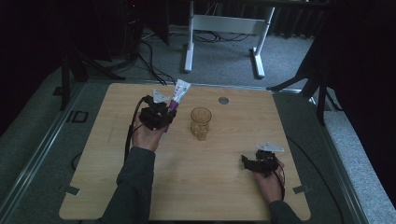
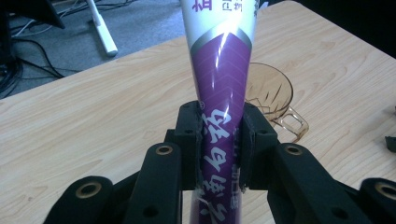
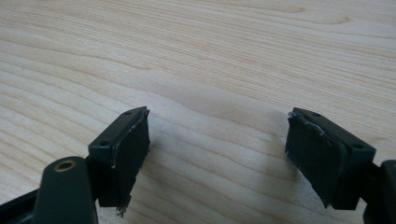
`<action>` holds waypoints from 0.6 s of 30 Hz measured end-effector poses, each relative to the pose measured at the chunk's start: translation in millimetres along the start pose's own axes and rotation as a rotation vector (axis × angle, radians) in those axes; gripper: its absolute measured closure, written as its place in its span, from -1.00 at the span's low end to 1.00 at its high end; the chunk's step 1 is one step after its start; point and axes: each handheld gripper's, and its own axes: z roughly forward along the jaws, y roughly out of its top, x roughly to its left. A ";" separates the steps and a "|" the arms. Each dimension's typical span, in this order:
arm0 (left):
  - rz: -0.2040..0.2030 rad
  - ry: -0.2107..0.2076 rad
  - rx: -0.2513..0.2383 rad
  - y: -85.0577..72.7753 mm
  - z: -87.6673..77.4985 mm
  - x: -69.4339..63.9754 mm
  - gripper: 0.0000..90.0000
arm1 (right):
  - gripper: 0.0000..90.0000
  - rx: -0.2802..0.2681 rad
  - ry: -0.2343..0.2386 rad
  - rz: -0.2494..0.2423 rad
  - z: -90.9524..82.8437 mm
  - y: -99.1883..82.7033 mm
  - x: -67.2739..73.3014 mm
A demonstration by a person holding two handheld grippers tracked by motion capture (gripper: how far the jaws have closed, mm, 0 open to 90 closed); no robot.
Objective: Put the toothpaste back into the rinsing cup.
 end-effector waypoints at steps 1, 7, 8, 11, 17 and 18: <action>0.000 0.000 0.000 0.0 0.0 0.0 0.61 | -0.52 0.000 0.000 0.000 0.0 0.0 0.0; -0.006 -0.013 -0.015 1.8 0.6 0.6 0.61 | -0.52 0.000 0.000 0.000 0.0 0.0 0.0; -0.006 -0.013 -0.015 1.8 0.6 0.6 0.61 | -0.52 0.000 0.000 0.000 0.0 0.0 0.0; -0.006 -0.013 -0.018 3.3 0.7 0.5 0.61 | -0.52 0.000 0.000 0.000 0.0 0.0 0.0; 0.002 -0.018 -0.039 6.5 -0.3 -1.3 0.61 | -0.52 0.000 0.000 0.000 0.0 0.0 0.0; 0.000 -0.020 -0.040 6.9 -0.4 -1.4 0.61 | -0.52 0.000 0.000 0.000 0.0 0.0 0.0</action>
